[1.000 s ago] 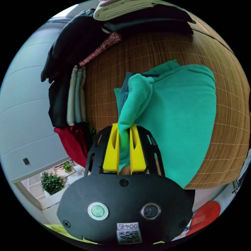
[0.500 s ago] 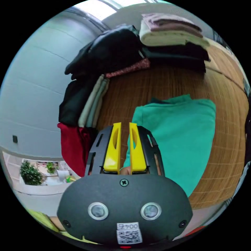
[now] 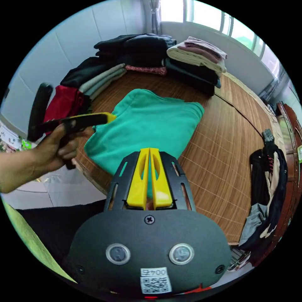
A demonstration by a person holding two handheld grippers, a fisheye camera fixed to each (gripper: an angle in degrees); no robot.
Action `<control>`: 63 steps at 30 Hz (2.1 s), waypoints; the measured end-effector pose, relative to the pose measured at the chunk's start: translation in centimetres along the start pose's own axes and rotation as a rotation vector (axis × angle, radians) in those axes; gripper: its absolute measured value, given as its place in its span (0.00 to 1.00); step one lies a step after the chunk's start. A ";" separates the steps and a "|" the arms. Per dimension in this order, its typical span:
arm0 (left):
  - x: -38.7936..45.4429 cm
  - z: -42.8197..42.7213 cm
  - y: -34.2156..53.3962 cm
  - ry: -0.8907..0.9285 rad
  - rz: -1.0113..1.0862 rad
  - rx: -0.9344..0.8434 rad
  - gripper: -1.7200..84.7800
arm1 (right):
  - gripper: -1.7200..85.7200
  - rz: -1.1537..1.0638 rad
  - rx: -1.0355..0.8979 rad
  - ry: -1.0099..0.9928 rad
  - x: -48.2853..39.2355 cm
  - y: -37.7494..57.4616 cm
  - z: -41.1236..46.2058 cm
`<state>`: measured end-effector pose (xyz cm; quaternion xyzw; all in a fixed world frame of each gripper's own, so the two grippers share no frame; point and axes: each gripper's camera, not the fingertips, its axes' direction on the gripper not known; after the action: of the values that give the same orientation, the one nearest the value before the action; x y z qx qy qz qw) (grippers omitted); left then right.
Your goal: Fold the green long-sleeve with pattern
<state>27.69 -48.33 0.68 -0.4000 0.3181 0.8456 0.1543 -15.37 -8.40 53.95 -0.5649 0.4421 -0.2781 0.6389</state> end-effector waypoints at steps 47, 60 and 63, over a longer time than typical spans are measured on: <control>13.1 14.0 11.1 -0.372 0.206 -0.122 0.02 | 0.07 0.050 0.026 0.113 1.4 7.3 -1.6; 15.8 14.9 15.9 -0.408 0.313 -0.203 0.02 | 0.02 -0.098 -0.040 -0.014 3.1 3.9 1.6; 14.8 11.0 19.2 -0.392 0.234 -0.222 0.02 | 0.01 -0.108 0.046 0.027 1.8 3.5 0.6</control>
<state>2.10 -55.36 2.37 -0.2032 0.2313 0.9489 0.0693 -14.55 -8.92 50.11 -0.5692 0.4131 -0.3298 0.6297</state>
